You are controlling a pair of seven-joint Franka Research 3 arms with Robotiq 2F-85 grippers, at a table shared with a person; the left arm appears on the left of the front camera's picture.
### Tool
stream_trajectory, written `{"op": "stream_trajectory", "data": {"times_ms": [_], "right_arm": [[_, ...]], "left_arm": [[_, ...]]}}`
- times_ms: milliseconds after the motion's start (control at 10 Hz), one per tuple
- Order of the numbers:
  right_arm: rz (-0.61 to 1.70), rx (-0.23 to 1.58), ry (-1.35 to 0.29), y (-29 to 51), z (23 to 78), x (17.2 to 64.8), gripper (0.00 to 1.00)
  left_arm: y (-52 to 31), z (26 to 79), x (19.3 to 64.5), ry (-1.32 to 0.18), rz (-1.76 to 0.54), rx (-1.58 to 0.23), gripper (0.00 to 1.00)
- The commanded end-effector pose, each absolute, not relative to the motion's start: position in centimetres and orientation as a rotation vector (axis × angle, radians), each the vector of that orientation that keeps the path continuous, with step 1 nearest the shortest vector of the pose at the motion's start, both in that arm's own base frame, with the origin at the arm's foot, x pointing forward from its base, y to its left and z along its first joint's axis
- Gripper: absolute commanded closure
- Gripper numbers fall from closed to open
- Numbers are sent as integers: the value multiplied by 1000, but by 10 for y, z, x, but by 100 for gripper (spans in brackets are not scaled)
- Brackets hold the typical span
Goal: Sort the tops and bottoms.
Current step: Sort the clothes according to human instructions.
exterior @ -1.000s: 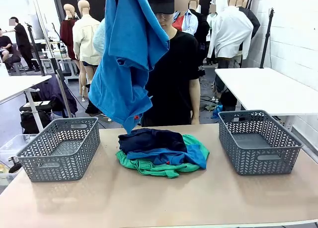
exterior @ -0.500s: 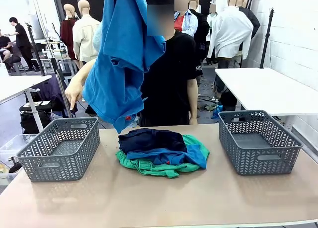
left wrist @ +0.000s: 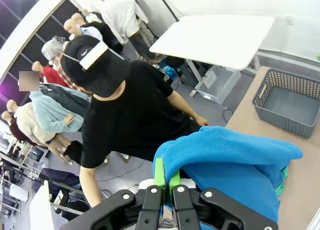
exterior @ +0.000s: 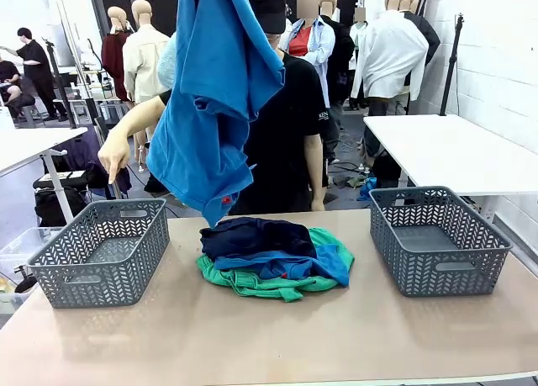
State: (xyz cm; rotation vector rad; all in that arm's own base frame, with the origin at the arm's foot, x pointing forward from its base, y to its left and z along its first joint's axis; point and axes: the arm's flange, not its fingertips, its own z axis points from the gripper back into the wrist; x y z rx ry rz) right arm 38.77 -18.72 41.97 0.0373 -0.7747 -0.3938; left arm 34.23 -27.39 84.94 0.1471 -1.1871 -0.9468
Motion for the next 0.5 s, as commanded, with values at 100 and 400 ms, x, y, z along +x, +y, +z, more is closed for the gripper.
{"op": "stream_trajectory", "data": {"times_ms": [100, 400], "right_arm": [[-385, 31, -772, -187, 421, 387, 0], [-385, 31, -772, -187, 421, 387, 0]], "left_arm": [[-272, 854, 339, -1200, -940, 159, 100], [-272, 854, 339, -1200, -940, 159, 100]]}}
